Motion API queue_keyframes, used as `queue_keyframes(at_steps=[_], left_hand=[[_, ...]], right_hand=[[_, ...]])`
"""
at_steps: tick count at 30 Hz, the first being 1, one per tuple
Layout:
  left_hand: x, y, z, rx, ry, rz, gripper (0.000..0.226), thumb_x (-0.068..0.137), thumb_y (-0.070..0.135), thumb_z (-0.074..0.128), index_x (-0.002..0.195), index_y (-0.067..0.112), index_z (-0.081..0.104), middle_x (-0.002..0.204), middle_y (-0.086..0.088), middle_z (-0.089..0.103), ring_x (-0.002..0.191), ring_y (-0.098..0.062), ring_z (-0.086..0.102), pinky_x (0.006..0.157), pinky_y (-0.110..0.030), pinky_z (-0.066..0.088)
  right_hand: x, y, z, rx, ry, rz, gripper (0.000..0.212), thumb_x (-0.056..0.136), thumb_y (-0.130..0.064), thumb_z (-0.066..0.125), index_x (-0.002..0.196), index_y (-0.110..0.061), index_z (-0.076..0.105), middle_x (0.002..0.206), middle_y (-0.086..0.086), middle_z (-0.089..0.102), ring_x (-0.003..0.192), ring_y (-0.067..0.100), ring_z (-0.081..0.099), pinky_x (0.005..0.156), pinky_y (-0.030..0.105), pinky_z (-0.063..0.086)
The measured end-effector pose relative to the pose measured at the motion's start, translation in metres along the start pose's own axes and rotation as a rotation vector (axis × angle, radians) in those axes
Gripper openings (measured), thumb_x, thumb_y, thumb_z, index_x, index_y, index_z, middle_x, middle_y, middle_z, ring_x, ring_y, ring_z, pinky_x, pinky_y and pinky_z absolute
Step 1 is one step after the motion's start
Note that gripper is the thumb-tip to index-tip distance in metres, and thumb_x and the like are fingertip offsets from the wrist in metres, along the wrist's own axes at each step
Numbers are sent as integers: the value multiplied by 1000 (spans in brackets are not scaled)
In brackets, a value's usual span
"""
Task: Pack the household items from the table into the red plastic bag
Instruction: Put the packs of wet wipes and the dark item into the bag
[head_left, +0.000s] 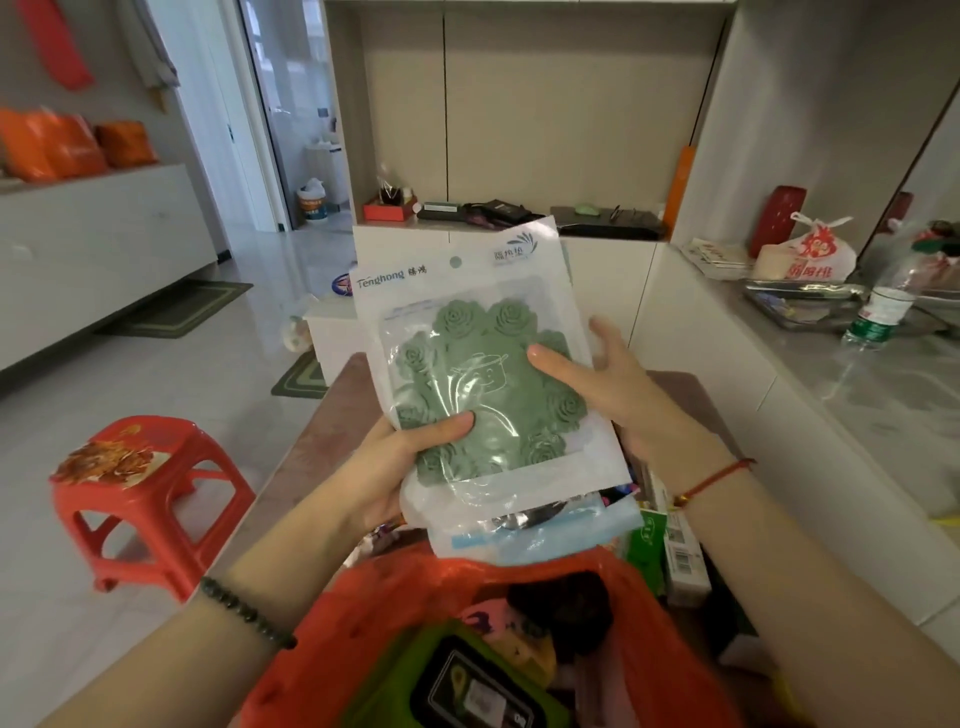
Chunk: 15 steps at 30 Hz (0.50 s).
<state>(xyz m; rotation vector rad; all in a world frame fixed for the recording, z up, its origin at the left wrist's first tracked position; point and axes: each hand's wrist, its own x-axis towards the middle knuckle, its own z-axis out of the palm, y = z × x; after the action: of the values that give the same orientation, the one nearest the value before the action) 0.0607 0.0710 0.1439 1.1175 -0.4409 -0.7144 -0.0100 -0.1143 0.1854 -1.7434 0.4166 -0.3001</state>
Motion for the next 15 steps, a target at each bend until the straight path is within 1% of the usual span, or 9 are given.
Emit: queue_keyframes(at_steps=[2, 4, 7, 9, 10, 11, 13, 14, 15], left_hand=[[-16, 4, 6, 147, 9, 63, 40, 67, 11, 71, 107, 10, 65, 103, -12, 73, 92, -27, 69, 80, -36, 58], [-31, 7, 9, 364, 29, 163, 36, 68, 20, 76, 102, 15, 66, 103, -9, 73, 96, -26, 68, 84, -35, 57], [-61, 7, -3, 661, -31, 197, 71, 58, 57, 76, 118, 28, 52, 120, 5, 61, 109, -12, 60, 93, -24, 50], [-80, -1, -24, 1077, -49, 53, 112, 46, 82, 60, 140, 31, 28, 139, 10, 42, 126, -6, 43, 104, -24, 36], [-87, -9, -38, 1318, -28, -19, 114, 50, 82, 57, 144, 30, 19, 144, 9, 35, 130, -8, 37, 107, -26, 32], [-94, -18, -54, 1531, -4, -87, 107, 59, 76, 58, 146, 30, 17, 147, 6, 33, 132, -13, 38, 108, -29, 33], [-103, -33, -83, 1660, 38, -102, 75, 75, 56, 61, 139, 27, 36, 141, 0, 46, 123, -20, 50, 102, -33, 42], [-104, -36, -92, 1612, 74, -64, 56, 80, 49, 60, 130, 28, 48, 133, -2, 55, 115, -20, 56, 97, -30, 46], [-104, -36, -97, 1558, 116, -22, 39, 83, 42, 60, 120, 28, 57, 121, -2, 63, 106, -19, 61, 88, -25, 48]], right_hand=[[-27, -2, -4, 46, -289, 3, 79, 56, -35, 81, 127, -17, 52, 117, -1, 67, 107, 17, 65, 91, 35, 53], [-53, 0, -3, 25, -287, -79, 44, 67, -13, 76, 109, -20, 64, 97, -7, 74, 91, 7, 70, 84, 24, 55], [-90, -4, -2, -20, 41, -299, 24, 70, -9, 78, 87, -24, 68, 80, -13, 69, 69, -11, 66, 73, 10, 54], [-116, 2, 4, -104, 331, -425, 16, 71, -14, 78, 77, -23, 67, 66, -18, 60, 52, -21, 56, 51, -3, 42], [-129, 8, 9, -121, 401, -490, 17, 71, -16, 78, 75, -27, 66, 64, -20, 58, 52, -24, 54, 49, -4, 40], [-142, 14, 14, -43, 359, -571, 16, 73, -21, 76, 79, -32, 66, 67, -20, 61, 57, -25, 55, 55, -3, 43], [-168, 26, 34, 153, -130, -695, 21, 85, -37, 62, 106, -35, 65, 91, -12, 72, 87, -14, 63, 81, 15, 52], [-175, 44, 43, 94, -307, -831, 30, 91, -36, 55, 120, -31, 60, 112, -8, 69, 104, -2, 62, 91, 23, 51], [-177, 64, 46, -157, -280, -1004, 34, 91, -33, 55, 125, -30, 56, 124, -8, 63, 114, 6, 59, 96, 28, 49]])
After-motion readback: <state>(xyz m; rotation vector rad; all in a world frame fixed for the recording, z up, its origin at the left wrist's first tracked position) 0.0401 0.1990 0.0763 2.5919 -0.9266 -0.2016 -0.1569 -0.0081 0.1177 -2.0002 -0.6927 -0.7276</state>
